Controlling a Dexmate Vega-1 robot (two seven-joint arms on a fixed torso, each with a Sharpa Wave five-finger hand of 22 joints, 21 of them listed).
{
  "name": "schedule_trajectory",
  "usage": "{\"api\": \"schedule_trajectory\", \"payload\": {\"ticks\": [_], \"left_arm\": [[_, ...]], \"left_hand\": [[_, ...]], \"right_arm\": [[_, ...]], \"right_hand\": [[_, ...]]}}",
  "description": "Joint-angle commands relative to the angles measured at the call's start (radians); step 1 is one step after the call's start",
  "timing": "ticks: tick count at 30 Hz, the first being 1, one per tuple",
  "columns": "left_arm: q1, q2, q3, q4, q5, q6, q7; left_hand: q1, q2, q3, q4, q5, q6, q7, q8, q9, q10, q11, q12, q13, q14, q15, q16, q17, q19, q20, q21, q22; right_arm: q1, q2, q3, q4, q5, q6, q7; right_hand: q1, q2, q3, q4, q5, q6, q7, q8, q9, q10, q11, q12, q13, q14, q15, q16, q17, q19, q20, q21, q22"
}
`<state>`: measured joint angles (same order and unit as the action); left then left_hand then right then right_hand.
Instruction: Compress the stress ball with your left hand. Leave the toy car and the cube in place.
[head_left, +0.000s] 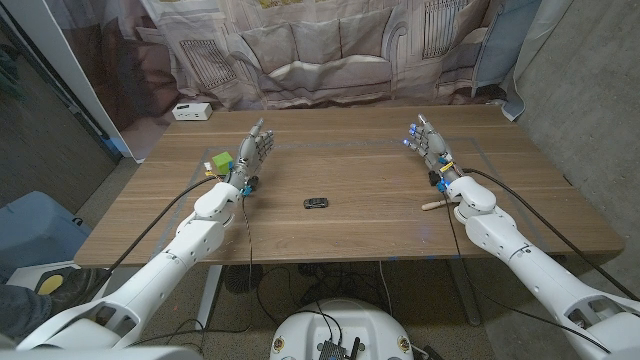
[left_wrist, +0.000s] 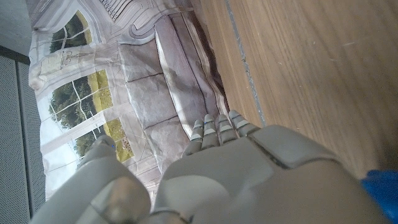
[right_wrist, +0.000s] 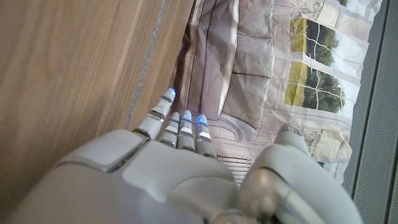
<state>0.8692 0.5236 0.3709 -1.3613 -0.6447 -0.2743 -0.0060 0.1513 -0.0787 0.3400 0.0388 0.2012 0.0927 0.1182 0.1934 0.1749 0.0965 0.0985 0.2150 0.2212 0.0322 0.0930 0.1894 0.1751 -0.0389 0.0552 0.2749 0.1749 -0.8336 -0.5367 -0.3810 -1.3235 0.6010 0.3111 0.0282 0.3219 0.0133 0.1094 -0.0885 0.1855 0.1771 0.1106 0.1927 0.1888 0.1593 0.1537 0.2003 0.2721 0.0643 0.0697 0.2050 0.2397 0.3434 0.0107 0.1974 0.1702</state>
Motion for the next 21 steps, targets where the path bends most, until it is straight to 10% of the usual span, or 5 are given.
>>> {"api": "schedule_trajectory", "payload": {"ticks": [1,21], "left_arm": [[0.02,-0.006,-0.003,-0.029,0.004,-0.07,-0.028],[0.082,0.066,-0.026,-0.213,0.165,-0.001,0.184]], "left_hand": [[0.009,0.002,0.007,-0.002,0.004,0.003,0.005,0.005,0.002,0.007,0.006,0.006,0.001,0.002,0.009,0.007,0.004,0.01,0.0,0.004,0.001],[0.041,0.017,0.015,-0.031,-0.005,0.084,0.002,0.018,0.003,0.088,0.004,0.029,-0.014,0.094,-0.004,0.024,0.003,0.093,0.006,0.003,0.001]], "right_arm": [[0.007,-0.043,-0.018,-0.037,-0.1,0.014,-0.029],[0.031,-0.045,-0.006,0.04,-0.088,0.111,0.051]], "right_hand": [[0.008,0.0,0.008,0.001,0.006,0.01,0.002,0.004,0.002,0.008,-0.001,0.005,0.001,0.003,0.007,0.005,0.003,0.01,0.0,0.003,0.002],[0.009,0.001,0.007,-0.003,0.004,0.02,0.005,0.006,0.001,0.014,-0.003,0.006,-0.01,0.008,0.01,0.005,-0.003,-0.001,0.003,-0.003,0.002]]}}
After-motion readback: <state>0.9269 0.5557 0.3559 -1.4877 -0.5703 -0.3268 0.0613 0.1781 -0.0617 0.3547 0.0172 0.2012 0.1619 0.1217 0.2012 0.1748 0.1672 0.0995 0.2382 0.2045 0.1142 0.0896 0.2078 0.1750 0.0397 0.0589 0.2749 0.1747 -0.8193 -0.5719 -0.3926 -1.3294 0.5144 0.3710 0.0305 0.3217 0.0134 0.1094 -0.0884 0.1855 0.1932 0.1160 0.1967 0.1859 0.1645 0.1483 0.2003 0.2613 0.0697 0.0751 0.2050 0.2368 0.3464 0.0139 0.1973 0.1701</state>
